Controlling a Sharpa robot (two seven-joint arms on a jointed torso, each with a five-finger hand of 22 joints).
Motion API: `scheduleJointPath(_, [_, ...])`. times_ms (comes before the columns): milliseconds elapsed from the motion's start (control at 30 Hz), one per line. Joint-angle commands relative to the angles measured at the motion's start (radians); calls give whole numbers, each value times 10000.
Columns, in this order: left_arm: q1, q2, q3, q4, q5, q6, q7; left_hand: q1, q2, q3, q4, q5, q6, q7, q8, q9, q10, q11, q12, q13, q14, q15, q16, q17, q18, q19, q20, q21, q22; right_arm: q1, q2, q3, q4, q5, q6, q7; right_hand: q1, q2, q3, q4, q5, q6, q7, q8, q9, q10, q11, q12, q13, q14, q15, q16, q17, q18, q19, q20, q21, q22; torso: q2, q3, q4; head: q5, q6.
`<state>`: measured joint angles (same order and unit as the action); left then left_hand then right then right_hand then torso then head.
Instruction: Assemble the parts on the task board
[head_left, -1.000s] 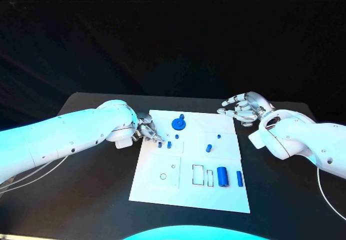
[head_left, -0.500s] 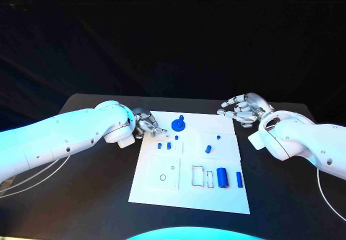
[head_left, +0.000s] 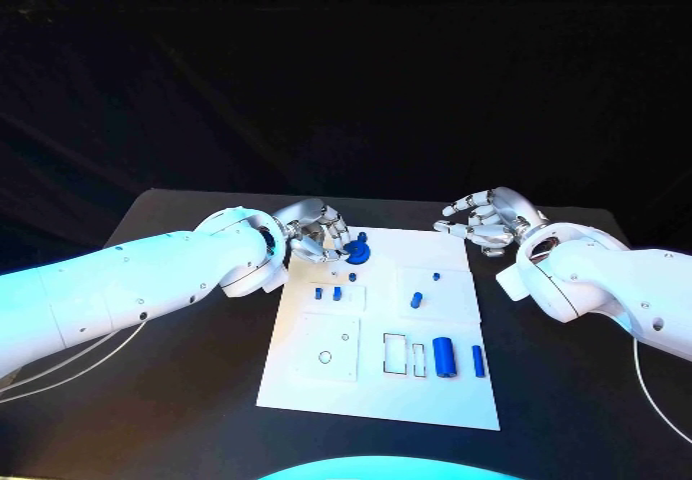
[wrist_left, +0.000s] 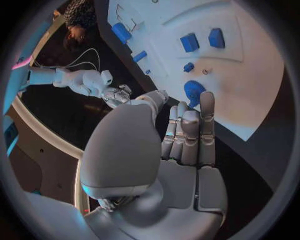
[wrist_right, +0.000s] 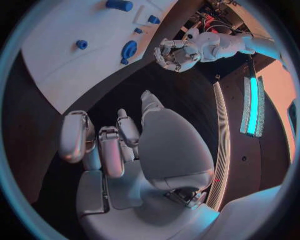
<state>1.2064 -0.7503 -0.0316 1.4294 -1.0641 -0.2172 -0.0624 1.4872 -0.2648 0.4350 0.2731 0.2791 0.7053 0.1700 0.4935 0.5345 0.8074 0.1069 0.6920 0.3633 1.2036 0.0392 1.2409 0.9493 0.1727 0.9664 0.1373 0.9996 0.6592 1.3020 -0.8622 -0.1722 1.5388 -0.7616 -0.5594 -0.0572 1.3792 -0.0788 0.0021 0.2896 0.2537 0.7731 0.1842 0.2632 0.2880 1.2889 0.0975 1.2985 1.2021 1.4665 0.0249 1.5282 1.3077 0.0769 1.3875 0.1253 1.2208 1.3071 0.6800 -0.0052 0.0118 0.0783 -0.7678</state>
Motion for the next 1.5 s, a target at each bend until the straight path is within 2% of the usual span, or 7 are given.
scheduleJointPath(33, [-23, 152, -43, -59, -1827, -412, 941, -13, -187, 21, 16, -68, -149, -39, -101, -136, -221, 35, -110, -122, -279, 39, -165, -332, 109, -126, 5, -92, -34, -5, 3, 2, 12, -30, 48, 128, -5, 75, 31, 1, -61, -37, -13, 43, -15, -8, -11, -47, -8, 730, -48, -33, 1319, 78, -37, -23, -50, 2, 1, 2, -3, -11, 4])
scheduleJointPath(233, [-73, 467, -184, -350, -2977, -2, 781, -56, -247, -111, 15, -105, -166, -5, -118, -267, -423, 96, -175, -250, -423, 79, -186, -504, 105, -175, 57, -168, -71, -6, 11, 2, 5, -30, 47, 135, 6, 94, 43, -1, -58, -36, -14, 48, -16, -16, -12, -55, -21, 732, -49, -30, 1328, 81, -41, -23, -61, -4, 10, 4, -9, -24, 18])
scheduleJointPath(367, [-139, 662, -227, -589, -3343, 202, 738, -29, -243, -153, -6, -103, -133, -15, -101, -300, -462, 105, -179, -285, -369, 90, -107, -430, 106, -172, 69, -175, -74, -7, 19, 2, -2, -30, 37, 150, 6, 94, 43, -1, -58, -36, -14, 48, -16, -16, -12, -55, -21, 732, -49, -30, 1328, 81, -41, -23, -61, -4, 11, 2, -13, -33, 11])
scheduleJointPath(900, [-190, 1149, -249, -1024, -3838, 1611, 96, 1, -188, -280, 53, -99, 335, -234, -50, -579, -344, 78, -57, -473, -175, 85, 328, -203, 116, -136, 83, -127, -35, -9, 38, 2, -9, -30, 1, 192, 21, 107, 55, -6, -57, -35, -16, 55, -17, -106, -14, -144, -139, 718, -51, -51, 1271, 101, -87, -24, -151, -69, 10, 11, -20, -47, -18])
scheduleJointPath(1100, [-193, 1266, -251, -1130, -3886, 1625, -102, 24, -169, -239, 78, -93, 515, -262, -83, -701, -221, 58, -3, -543, -95, 72, 491, -136, 118, -104, 73, -72, 2, -9, 35, 2, -6, -29, -2, 192, 21, 107, 55, -6, -57, -35, -16, 55, -17, -106, -14, -144, -139, 718, -51, -51, 1271, 101, -87, -24, -151, -69, 7, 17, -7, -52, -21])
scheduleJointPath(1267, [-193, 1379, -253, -1266, -3902, 1552, -227, 187, -106, 15, 55, -72, 727, -126, -222, -919, -99, 43, -157, -766, -158, 49, 546, -292, 120, -94, 48, -20, 44, -9, 41, 2, -2, -29, -2, 191, 21, 107, 55, -6, -57, -35, -16, 55, -17, -106, -14, -144, -139, 718, -51, -51, 1271, 101, -87, -24, -151, -69, 11, 16, -14, -56, -24])
scheduleJointPath(1500, [-194, 1494, -260, -1364, -3906, 1820, -249, 252, -114, 167, 28, -75, 908, -162, -271, -1035, 20, 38, -252, -909, -124, 45, 628, -304, 118, -91, 40, 26, 80, -9, 39, 2, -1, -29, 6, 185, 32, 113, 63, -8, -57, -36, -17, 60, -18, -111, -15, -150, -145, 711, -52, -62, 1242, 106, -98, -25, -174, -83, 8, 16, -14, -61, -52])
